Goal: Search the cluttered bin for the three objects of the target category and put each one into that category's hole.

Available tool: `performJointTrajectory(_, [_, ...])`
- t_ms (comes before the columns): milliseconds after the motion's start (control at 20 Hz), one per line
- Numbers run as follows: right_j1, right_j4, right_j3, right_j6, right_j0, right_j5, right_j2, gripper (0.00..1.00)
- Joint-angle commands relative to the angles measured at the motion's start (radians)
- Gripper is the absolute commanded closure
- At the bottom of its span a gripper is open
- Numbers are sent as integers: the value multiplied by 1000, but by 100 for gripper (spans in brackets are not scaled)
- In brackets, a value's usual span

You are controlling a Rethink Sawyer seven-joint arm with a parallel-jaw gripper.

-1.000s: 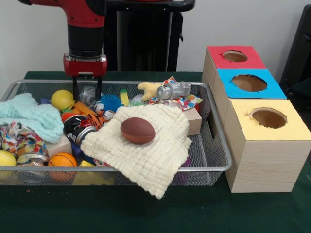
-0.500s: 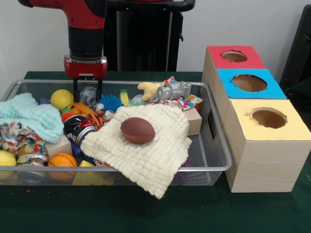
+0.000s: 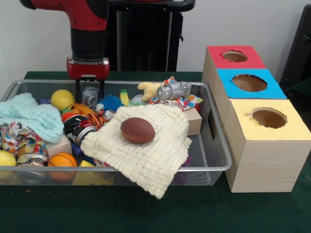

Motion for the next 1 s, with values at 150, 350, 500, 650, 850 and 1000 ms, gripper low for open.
performJointTrajectory(150, [71, -34, 27, 106, -1, -6, 9, 0])
performJointTrajectory(350, [60, -32, 33, 98, -5, 5, 12, 0])
performJointTrajectory(500, [71, -35, 26, 101, 2, -3, -4, 0])
performJointTrajectory(650, [78, -37, 15, 104, 20, -11, -27, 0])
performJointTrajectory(850, [79, -41, 20, 97, 17, -5, -28, 0])
performJointTrajectory(1000, [83, -41, 22, 99, 21, -8, -35, 0])
